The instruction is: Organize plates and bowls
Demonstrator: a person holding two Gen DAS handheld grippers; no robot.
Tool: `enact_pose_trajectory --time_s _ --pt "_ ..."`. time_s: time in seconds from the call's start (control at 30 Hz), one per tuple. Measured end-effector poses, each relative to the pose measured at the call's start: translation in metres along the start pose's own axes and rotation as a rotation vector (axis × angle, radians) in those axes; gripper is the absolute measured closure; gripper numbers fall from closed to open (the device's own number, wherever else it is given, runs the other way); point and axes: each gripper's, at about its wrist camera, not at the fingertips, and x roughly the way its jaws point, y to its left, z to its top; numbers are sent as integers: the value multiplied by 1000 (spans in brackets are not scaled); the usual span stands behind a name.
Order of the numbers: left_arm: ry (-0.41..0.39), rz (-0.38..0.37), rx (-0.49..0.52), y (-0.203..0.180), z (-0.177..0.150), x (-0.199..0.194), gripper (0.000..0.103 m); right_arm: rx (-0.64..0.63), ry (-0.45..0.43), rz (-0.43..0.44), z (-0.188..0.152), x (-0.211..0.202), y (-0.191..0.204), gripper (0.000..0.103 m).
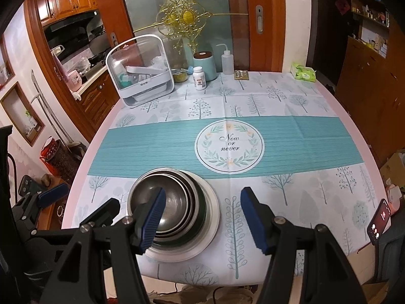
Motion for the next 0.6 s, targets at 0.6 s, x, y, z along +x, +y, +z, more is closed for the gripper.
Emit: enact_pose_trajectory --time_s 0.6 --pt "-3 5 -43 7 -1 -2 1 3 22 -5 -2 5 -1 41"
